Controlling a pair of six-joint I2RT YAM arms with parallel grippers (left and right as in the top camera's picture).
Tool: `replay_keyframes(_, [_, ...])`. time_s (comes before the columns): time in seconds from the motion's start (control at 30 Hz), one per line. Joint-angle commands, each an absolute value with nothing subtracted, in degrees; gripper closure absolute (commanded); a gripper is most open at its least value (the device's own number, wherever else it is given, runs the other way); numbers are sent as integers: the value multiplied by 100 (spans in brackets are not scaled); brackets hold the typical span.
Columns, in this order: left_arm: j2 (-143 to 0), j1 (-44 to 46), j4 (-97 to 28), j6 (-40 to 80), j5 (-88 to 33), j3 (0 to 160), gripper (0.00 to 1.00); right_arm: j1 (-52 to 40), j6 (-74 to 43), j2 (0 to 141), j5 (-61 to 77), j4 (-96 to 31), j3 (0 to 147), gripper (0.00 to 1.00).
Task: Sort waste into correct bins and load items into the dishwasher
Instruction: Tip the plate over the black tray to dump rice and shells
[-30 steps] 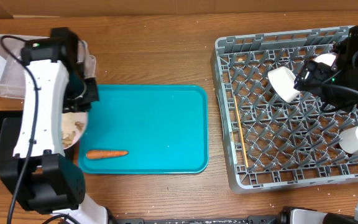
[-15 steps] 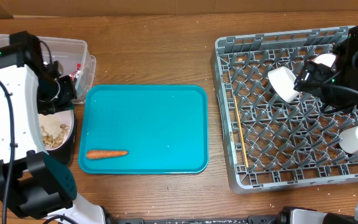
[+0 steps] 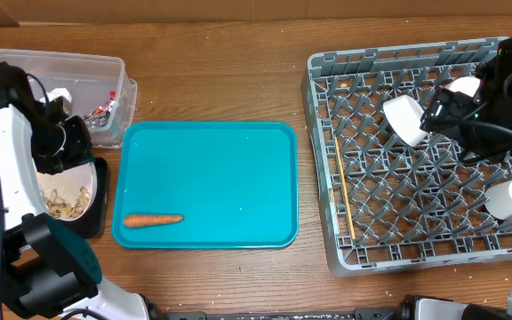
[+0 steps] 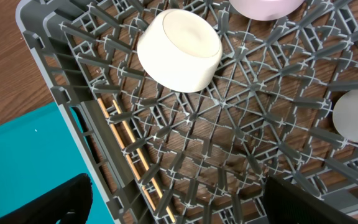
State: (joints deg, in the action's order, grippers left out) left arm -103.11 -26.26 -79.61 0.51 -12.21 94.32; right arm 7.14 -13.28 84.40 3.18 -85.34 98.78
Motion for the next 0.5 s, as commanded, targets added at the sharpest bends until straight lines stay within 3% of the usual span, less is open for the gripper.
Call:
replay_keyframes(0.0, [-10169, -2897, -7940, -272, -1712, 9362, 96, 725, -1330, 8444, 353, -8527, 9850, 10])
replay_keyframes(0.47, [-10169, -4042, -7920, -1092, -3664, 9251, 96, 725, -1332, 8444, 311, -8586, 9850, 10])
